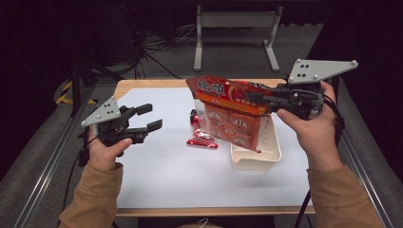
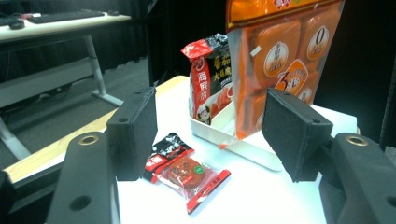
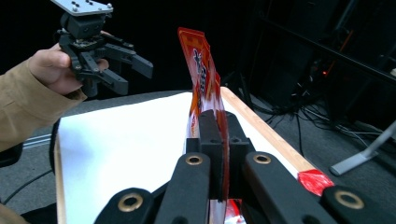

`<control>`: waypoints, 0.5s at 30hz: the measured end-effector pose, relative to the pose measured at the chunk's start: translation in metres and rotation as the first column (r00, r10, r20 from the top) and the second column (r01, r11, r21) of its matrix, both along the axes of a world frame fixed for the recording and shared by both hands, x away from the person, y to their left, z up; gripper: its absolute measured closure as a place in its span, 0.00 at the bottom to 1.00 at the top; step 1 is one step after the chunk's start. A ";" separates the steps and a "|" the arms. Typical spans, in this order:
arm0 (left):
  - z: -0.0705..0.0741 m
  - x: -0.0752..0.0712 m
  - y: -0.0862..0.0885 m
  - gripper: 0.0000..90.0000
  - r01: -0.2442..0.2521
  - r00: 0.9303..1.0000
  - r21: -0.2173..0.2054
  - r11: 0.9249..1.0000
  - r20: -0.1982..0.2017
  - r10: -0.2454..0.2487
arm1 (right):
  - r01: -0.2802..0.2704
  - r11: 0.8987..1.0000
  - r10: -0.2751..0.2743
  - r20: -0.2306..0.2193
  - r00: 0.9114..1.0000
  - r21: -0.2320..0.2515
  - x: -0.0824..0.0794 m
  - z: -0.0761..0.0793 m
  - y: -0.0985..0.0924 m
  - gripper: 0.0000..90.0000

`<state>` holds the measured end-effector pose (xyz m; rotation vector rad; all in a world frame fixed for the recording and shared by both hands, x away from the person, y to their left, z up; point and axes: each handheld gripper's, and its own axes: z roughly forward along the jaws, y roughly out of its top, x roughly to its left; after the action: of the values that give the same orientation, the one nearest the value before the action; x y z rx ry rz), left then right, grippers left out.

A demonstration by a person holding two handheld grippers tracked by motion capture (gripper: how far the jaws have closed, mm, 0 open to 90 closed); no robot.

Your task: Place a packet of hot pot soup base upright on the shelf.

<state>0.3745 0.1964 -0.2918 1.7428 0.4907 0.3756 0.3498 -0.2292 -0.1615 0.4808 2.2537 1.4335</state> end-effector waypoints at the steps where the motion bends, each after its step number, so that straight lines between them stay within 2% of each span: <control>1: -0.001 0.001 0.000 0.40 -0.001 1.000 0.002 1.000 -0.006 0.001 | 0.005 1.000 -0.005 0.000 1.000 -0.001 0.001 0.000 -0.002 1.00; 12: -0.009 0.010 0.001 0.37 -0.011 0.999 0.030 1.000 -0.041 0.012 | 0.033 0.999 -0.033 0.035 0.999 0.010 0.006 0.002 -0.019 1.00; 15: -0.011 0.011 0.000 0.37 -0.011 0.999 0.034 0.999 -0.046 0.013 | 0.068 0.998 -0.067 0.072 0.995 -0.003 0.006 0.001 -0.022 1.00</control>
<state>0.3853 0.1967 -0.3028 1.7851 0.5308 0.3547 0.3562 -0.2512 -0.1608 0.4913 2.1638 1.3891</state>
